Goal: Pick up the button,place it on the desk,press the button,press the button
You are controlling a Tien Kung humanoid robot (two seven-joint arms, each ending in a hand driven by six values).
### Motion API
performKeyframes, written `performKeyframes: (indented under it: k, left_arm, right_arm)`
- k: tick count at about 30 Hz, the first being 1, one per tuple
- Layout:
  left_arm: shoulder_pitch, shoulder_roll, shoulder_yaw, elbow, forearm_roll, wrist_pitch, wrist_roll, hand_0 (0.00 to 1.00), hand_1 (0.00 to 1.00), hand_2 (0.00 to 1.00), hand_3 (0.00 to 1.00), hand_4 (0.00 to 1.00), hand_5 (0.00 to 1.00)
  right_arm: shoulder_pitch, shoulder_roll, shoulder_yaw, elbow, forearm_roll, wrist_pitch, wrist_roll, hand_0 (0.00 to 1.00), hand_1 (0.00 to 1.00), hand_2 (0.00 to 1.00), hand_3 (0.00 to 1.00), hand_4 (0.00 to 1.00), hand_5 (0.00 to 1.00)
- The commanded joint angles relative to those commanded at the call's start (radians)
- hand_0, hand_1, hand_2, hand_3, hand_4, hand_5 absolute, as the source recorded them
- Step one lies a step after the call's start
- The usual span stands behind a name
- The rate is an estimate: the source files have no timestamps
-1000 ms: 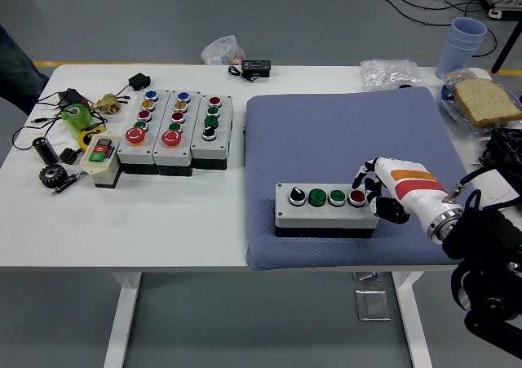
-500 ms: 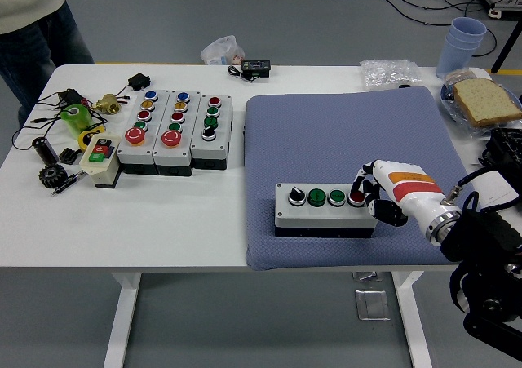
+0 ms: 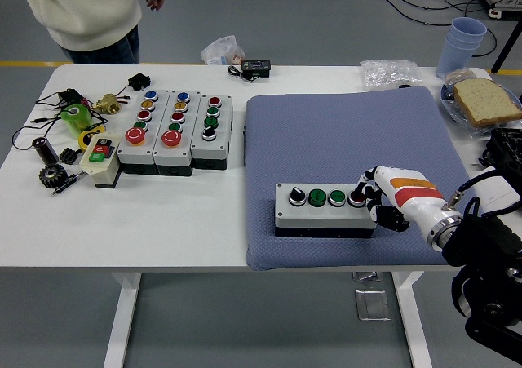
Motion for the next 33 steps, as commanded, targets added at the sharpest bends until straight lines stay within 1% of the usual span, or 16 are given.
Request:
performKeyframes:
  k: [17, 24, 33]
  left_arm:
    - [-0.001, 0.000, 0.002, 0.000, -0.004, 0.000, 0.000, 0.547, 0.421, 0.424, 0.428, 0.257, 0.427]
    - [-0.002, 0.000, 0.001, 0.000, -0.003, 0.000, 0.000, 0.548, 0.422, 0.424, 0.428, 0.259, 0.427]
    - [-0.004, 0.000, -0.002, 0.000, 0.001, 0.000, 0.000, 0.549, 0.422, 0.424, 0.428, 0.259, 0.427]
  right_arm:
    - [-0.001, 0.013, -0.010, 0.000, -0.006, -0.002, 0.000, 0.098, 0.002, 0.216, 0.501, 0.343, 0.002]
    - [-0.004, -0.002, 0.035, 0.000, -0.020, 0.002, 0.000, 0.099, 0.002, 0.216, 0.500, 0.347, 0.002]
    - [-0.004, -0.015, 0.036, 0.000, -0.018, 0.008, 0.000, 0.100, 0.002, 0.216, 0.500, 0.354, 0.002]
